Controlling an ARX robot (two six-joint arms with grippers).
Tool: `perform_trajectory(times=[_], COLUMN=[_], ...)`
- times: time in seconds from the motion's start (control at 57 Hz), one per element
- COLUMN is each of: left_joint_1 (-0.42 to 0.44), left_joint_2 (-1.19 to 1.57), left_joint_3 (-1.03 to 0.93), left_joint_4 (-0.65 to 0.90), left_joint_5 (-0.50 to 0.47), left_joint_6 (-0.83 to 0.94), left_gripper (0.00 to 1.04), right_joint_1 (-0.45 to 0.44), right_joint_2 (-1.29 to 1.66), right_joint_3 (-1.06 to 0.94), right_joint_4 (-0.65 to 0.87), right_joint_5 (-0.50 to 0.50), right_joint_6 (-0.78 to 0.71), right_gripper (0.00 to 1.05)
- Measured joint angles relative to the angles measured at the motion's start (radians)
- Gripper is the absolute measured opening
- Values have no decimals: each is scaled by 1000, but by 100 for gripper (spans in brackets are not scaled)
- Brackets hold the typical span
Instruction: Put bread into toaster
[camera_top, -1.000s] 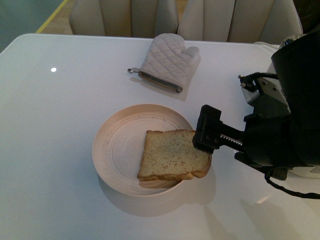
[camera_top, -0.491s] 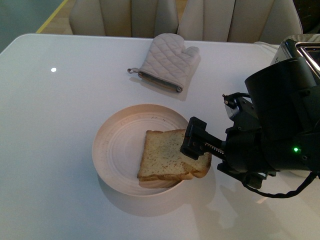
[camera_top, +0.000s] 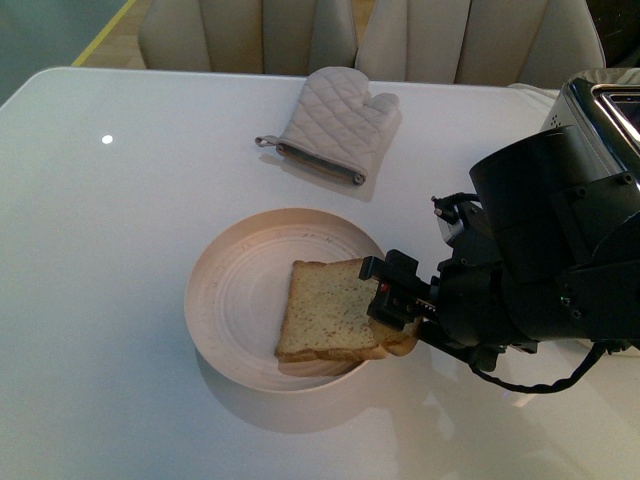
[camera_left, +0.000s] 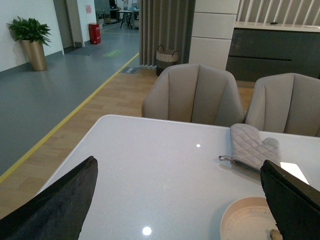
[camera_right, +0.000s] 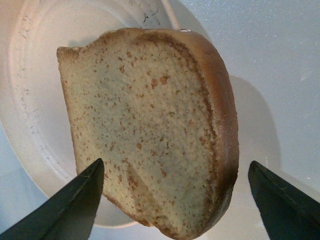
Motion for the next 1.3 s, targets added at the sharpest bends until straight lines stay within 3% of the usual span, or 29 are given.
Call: perform_trajectory(times=[0.263,0.386,0.684,0.947,1.193,1.298], left_joint_1=[0,0,0,0,0,0], left_joint_2=[0,0,0,0,0,0], left_joint_3=[0,0,0,0,0,0], left_joint_4=[0,0,0,0,0,0], left_joint_5=[0,0,0,0,0,0], left_joint_6=[0,0,0,0,0,0], left_gripper=[97,97,97,97,97,97], right_joint_1=[0,0,0,-10,-106,-185], right_joint_2=[0,0,-2,-90,-346,-565], right_joint_3=[0,0,-8,-64,-158,-195], right_joint_4=[3,11,79,243,284,199], right_joint_5=[-3,-3,-19,-32,-57,-32], right_joint_6=[0,0,8,56,108,66], right_gripper=[19,4,3,3,3,3])
